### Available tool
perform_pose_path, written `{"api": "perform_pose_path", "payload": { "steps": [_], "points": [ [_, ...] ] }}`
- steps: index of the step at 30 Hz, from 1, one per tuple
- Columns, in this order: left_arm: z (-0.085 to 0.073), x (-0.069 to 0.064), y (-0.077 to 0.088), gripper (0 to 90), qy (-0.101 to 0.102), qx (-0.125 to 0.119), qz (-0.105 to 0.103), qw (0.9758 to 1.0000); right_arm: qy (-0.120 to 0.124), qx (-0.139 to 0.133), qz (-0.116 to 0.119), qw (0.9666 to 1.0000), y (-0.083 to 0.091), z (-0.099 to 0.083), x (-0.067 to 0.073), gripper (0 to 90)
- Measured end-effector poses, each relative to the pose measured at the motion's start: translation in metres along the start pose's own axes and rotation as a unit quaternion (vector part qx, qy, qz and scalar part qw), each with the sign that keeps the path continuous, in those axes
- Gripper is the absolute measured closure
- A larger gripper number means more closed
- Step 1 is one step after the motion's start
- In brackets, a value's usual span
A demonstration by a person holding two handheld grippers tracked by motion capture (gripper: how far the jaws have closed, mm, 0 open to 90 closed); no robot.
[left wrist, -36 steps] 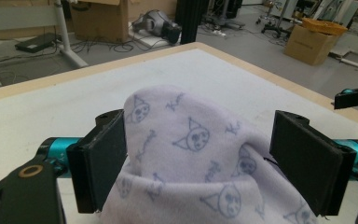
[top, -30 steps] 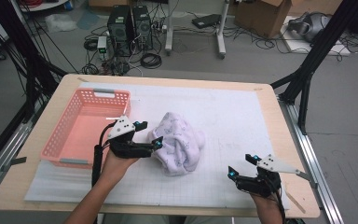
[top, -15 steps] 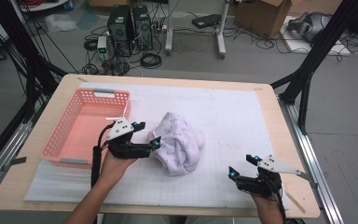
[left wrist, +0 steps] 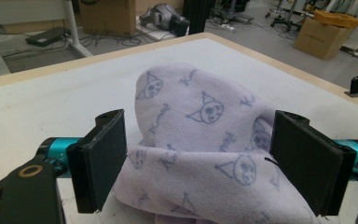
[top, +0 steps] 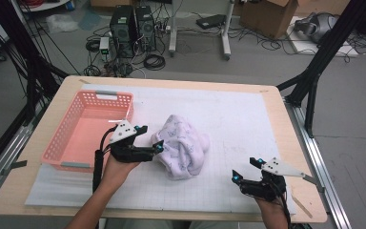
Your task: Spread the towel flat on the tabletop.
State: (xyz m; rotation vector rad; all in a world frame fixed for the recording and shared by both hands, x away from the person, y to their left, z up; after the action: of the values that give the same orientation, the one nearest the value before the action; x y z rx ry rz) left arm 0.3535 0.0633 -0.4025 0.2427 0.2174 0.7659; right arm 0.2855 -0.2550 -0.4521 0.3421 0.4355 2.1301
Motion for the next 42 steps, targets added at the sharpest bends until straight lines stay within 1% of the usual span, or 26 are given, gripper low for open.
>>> {"api": "perform_pose_path", "payload": {
  "steps": [4, 7, 8, 13, 16, 17, 18, 19, 20, 21, 22, 23, 24, 25, 26, 27, 31, 32, 34, 35, 36, 37, 38, 40, 41, 42],
  "points": [
    [-0.002, 0.0, 0.0, 19.2, 0.0, 0.002, 0.0, 1.0, -0.003, 0.009, 0.008, 0.9999, -0.009, 0.0, 0.003, 16.0],
    [-0.005, -0.001, 0.0, 19.3, -0.003, 0.007, -0.001, 1.0, 0.011, 0.03, 0.034, 0.9989, -0.025, 0.002, 0.013, 16.0],
    [-0.005, -0.001, 0.0, 19.3, -0.003, 0.008, 0.001, 1.0, 0.011, 0.03, 0.034, 0.9989, -0.025, 0.002, 0.013, 16.0],
    [-0.008, -0.001, -0.001, 20.0, -0.005, 0.014, -0.001, 0.9999, 0.037, 0.056, 0.073, 0.995, -0.053, 0.01, 0.03, 16.7],
    [-0.009, -0.002, -0.003, 20.3, -0.007, 0.016, -0.005, 0.9998, 0.044, 0.069, 0.093, 0.9923, -0.069, 0.015, 0.04, 19.3],
    [-0.009, -0.002, -0.003, 20.5, -0.008, 0.017, -0.004, 0.9998, 0.047, 0.071, 0.102, 0.9912, -0.075, 0.016, 0.043, 21.7],
    [-0.01, -0.002, -0.002, 20.7, -0.008, 0.018, -0.005, 0.9998, 0.051, 0.081, 0.125, 0.9875, -0.086, 0.015, 0.054, 29.1],
    [-0.011, -0.003, -0.002, 20.7, -0.008, 0.018, -0.006, 0.9998, 0.051, 0.081, 0.125, 0.9875, -0.086, 0.015, 0.054, 29.1],
    [-0.012, -0.002, -0.002, 21.0, -0.007, 0.018, -0.005, 0.9998, 0.057, 0.092, 0.15, 0.9828, -0.095, 0.013, 0.065, 40.4],
    [-0.012, -0.002, -0.001, 21.0, -0.007, 0.019, -0.005, 0.9998, 0.057, 0.092, 0.15, 0.9828, -0.095, 0.013, 0.065, 40.4],
    [-0.013, -0.001, 0.0, 21.3, -0.005, 0.019, -0.004, 0.9998, 0.063, 0.096, 0.161, 0.9803, -0.098, 0.012, 0.071, 50.6],
    [-0.013, -0.001, 0.0, 22.1, -0.003, 0.019, -0.003, 0.9998, 0.075, 0.101, 0.168, 0.9777, -0.099, 0.01, 0.077, 73.7],
    [-0.014, 0.0, 0.001, 22.1, -0.003, 0.019, -0.002, 0.9998, 0.075, 0.101, 0.168, 0.9777, -0.099, 0.01, 0.077, 73.7],
    [-0.015, 0.0, 0.001, 22.3, -0.004, 0.019, -0.002, 0.9998, 0.061, 0.086, 0.174, 0.979, -0.091, 0.014, 0.075, 85.1],
    [-0.016, 0.0, 0.001, 22.3, -0.001, 0.019, -0.003, 0.9998, 0.061, 0.086, 0.174, 0.979, -0.091, 0.014, 0.075, 85.1],
    [-0.016, 0.0, 0.001, 22.7, -0.003, 0.021, -0.003, 0.9998, 0.054, 0.074, 0.176, 0.9801, -0.085, 0.016, 0.072, 86.5],
    [-0.019, -0.002, -0.001, 23.6, 0.001, 0.023, -0.007, 0.9997, 0.026, 0.044, 0.171, 0.984, -0.054, 0.023, 0.053, 87.3],
    [-0.019, -0.003, -0.001, 24.0, -0.001, 0.024, -0.01, 0.9997, 0.025, 0.039, 0.166, 0.985, -0.045, 0.023, 0.047, 87.4],
    [-0.02, -0.003, -0.002, 24.8, -0.002, 0.026, -0.012, 0.9996, 0.023, 0.037, 0.156, 0.9868, -0.027, 0.023, 0.038, 87.4],
    [-0.02, -0.004, -0.003, 24.9, -0.001, 0.025, -0.014, 0.9996, 0.031, 0.038, 0.144, 0.9883, -0.011, 0.022, 0.029, 87.4],
    [-0.02, -0.004, -0.003, 24.9, -0.001, 0.026, -0.014, 0.9996, 0.031, 0.038, 0.144, 0.9883, -0.011, 0.022, 0.029, 87.4],
    [-0.02, -0.004, -0.004, 25.5, 0.0, 0.025, -0.015, 0.9996, 0.039, 0.045, 0.13, 0.9898, 0.005, 0.018, 0.02, 87.4],
    [-0.02, -0.005, -0.005, 25.5, 0.001, 0.025, -0.017, 0.9995, 0.039, 0.045, 0.13, 0.9898, 0.005, 0.018, 0.02, 87.4],
    [-0.02, -0.005, -0.006, 26.6, 0.002, 0.028, -0.02, 0.9994, 0.044, 0.062, 0.109, 0.9912, 0.026, 0.007, 0.009, 87.4],
    [-0.021, -0.006, -0.008, 26.6, 0.005, 0.027, -0.022, 0.9994, 0.044, 0.062, 0.109, 0.9912, 0.026, 0.007, 0.009, 87.4],
    [-0.021, -0.007, -0.009, 27.4, 0.006, 0.03, -0.024, 0.9993, 0.042, 0.067, 0.102, 0.9916, 0.033, 0.002, 0.006, 87.4]
  ]
}}
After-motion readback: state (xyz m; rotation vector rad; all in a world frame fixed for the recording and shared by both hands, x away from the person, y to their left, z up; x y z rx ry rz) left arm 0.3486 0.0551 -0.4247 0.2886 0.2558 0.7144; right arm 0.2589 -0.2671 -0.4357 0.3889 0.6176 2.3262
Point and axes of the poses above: each handheld gripper's, and its own axes: y roughly backward along the jaws, z roughly out of its top, x roughly to its left, the point moved 8 cm from there along -y, roughly forward along the jaws, and after that the axes turned 1 degree about -x, right-handed, at the moved point
